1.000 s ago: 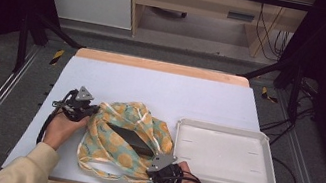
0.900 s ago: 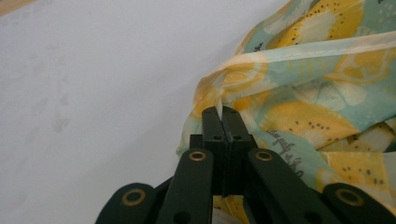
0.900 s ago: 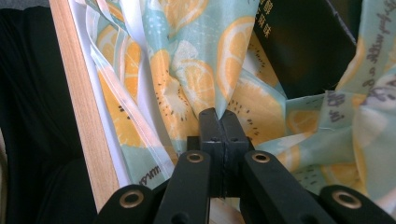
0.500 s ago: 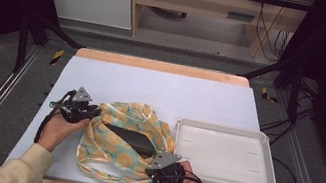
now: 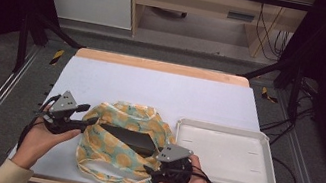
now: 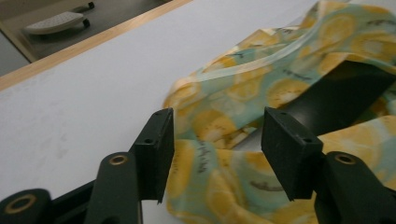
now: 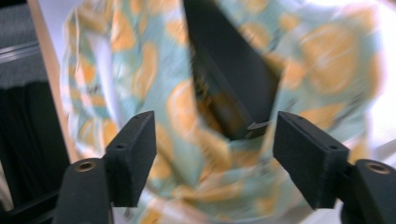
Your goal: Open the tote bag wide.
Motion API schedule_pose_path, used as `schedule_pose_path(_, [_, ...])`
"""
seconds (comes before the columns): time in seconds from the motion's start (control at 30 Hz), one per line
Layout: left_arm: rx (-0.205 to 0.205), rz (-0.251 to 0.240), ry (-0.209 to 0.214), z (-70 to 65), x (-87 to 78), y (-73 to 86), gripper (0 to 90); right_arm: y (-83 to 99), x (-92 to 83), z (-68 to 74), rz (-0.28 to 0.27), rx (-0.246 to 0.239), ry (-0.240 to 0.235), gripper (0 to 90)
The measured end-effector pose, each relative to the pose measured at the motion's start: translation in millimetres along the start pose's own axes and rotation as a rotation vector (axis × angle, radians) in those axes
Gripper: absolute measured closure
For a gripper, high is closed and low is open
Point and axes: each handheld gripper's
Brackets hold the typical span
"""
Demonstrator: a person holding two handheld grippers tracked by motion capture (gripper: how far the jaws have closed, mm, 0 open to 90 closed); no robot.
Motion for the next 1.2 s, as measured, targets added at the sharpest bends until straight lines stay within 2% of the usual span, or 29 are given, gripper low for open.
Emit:
schedule_pose_path(0.07, [0.014, 0.006, 0.024, -5.6, 3.6, -0.1, 40.2, -8.2, -2.6, -8.4, -0.011, 0.007, 0.028, 26.9])
schedule_pose_path(0.1, [0.018, 0.016, 0.032, -8.9, 7.5, 2.0, 37.4, -15.5, -3.9, -17.8, -0.021, 0.024, 0.061, 26.4])
schedule_pose_path(0.13, [0.018, 0.016, 0.032, -8.9, 7.5, 2.0, 36.5, -15.5, -3.9, -17.8, -0.021, 0.024, 0.061, 26.4])
schedule_pose_path(0.17, [0.013, 0.009, 0.039, -10.1, 9.4, 5.8, 35.7, -22.2, -2.6, -28.6, -0.025, 0.052, 0.086, 25.8])
schedule_pose_path(0.2, [0.013, 0.009, 0.039, -10.1, 9.4, 5.8, 34.2, -22.2, -2.6, -28.6, -0.025, 0.052, 0.086, 25.8])
schedule_pose_path(0.27, [0.005, 0.007, 0.045, -13.0, 9.5, 11.5, 32.1, -29.8, 4.0, -39.7, -0.027, 0.072, 0.111, 27.7])
schedule_pose_path(0.37, [0.006, 0.004, 0.049, -18.4, 8.8, 18.1, 29.5, -34.7, 18.3, -50.9, 0.002, 0.095, 0.12, 33.3])
schedule_pose_path(0.47, [0.009, 0.006, 0.055, -20.7, 9.2, 22.7, 27.3, -34.9, 37.3, -58.2, 0.068, 0.115, 0.129, 38.0])
schedule_pose_path(0.53, [0.012, 0.007, 0.051, -21.4, 10.4, 25.1, 26.2, -34.8, 42.6, -59.6, 0.084, 0.117, 0.126, 40.7])
schedule_pose_path(0.57, [0.012, 0.007, 0.054, -20.8, 11.2, 25.5, 24.7, -34.9, 48.8, -61.4, 0.102, 0.122, 0.119, 57.8])
schedule_pose_path(0.6, [0.011, 0.009, 0.06, -20.2, 12.3, 25.4, 24.7, -34.9, 48.8, -61.4, 0.102, 0.122, 0.119, 57.8])
schedule_pose_path(0.63, [0.013, 0.012, 0.066, -19.7, 13.7, 25.1, 23.6, -35.4, 51.7, -61.0, 0.109, 0.121, 0.11, 68.2])
schedule_pose_path(0.67, [0.017, 0.019, 0.073, -19.5, 15.3, 24.5, 23.6, -35.4, 51.7, -61.0, 0.109, 0.121, 0.11, 68.2])
schedule_pose_path(0.7, [0.027, 0.036, 0.085, -19.3, 19.2, 23.4, 22.3, -35.4, 52.6, -60.2, 0.109, 0.098, 0.101, 78.8])
schedule_pose_path(0.77, [0.028, 0.037, 0.084, -19.3, 21.0, 23.2, 22.3, -35.4, 53.1, -59.4, 0.103, 0.094, 0.089, 85.1])
schedule_pose_path(1.0, [0.033, 0.056, 0.109, -19.8, 27.5, 23.2, 23.3, -35.9, 52.2, -56.7, 0.084, 0.07, 0.067, 88.4])
schedule_pose_path(1.13, [0.047, 0.064, 0.108, -22.3, 28.1, 24.4, 35.2, -36.2, 51.1, -56.0, 0.076, 0.074, 0.067, 88.3])
schedule_pose_path(1.2, [0.043, 0.063, 0.11, -22.6, 27.9, 24.9, 37.9, -36.1, 51.1, -56.2, 0.074, 0.074, 0.068, 88.3])
Point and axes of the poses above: each handheld gripper's, and its own axes: x roughly forward along the jaws, y roughly out of its underside, z roughly to its left, and after that the axes turned 11 degrees about y, right-handed
